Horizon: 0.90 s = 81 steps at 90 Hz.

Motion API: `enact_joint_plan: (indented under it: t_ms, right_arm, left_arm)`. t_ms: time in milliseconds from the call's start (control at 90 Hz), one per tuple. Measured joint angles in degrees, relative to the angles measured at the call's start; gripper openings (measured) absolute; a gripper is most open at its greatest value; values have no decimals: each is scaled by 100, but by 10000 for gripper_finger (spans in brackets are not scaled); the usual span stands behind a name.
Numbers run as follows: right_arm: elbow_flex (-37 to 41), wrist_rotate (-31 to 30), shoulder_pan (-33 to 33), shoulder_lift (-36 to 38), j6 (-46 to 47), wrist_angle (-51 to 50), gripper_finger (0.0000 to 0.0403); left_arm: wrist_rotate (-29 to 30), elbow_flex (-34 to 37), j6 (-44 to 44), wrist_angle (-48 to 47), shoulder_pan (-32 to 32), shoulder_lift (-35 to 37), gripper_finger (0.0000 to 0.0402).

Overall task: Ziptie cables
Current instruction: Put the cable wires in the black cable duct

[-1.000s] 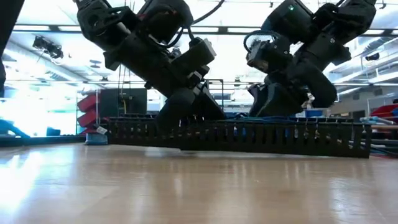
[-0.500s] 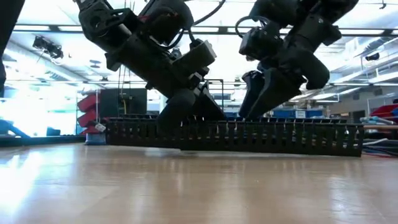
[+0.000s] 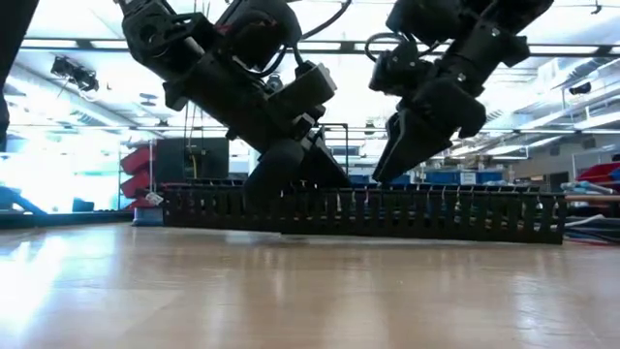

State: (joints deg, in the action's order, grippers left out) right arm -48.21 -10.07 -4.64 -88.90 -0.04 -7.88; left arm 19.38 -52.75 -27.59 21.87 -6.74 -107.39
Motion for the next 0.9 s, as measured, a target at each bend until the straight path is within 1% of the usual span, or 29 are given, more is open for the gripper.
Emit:
enact_joint_plan:
  t_ms: [244, 522, 600, 644, 689, 800, 833, 900]
  right_arm:
    - [0, 4, 7, 13, -4, 35, 178]
    - [-167, 14, -1, 226, 7, 124, 174]
    - [-175, 35, -25, 293, 220, 125, 167]
    - [-177, 144, -48, 295, 344, 119, 154]
    - [-176, 265, -81, 289, 434, 40, 131]
    - [-149, 347, -236, 142, 473, 85, 31]
    - [-138, 363, -278, 64, 465, 80, 16]
    - [-138, 252, -335, -54, 599, 235, 6]
  left_arm:
    - [-13, 0, 0, 2, 0, 0, 0]
    - [-15, 0, -4, 8, 0, 0, 0]
    - [-13, 0, -7, -2, 0, 0, 0]
    - [-14, 0, -9, 11, 0, 0, 0]
    - [-13, 0, -11, 2, 0, 0, 0]
    - [-13, 0, -24, 16, 0, 0, 0]
    - [-13, 0, -24, 24, 0, 0, 0]
    - [-13, 0, -24, 58, 0, 0, 0]
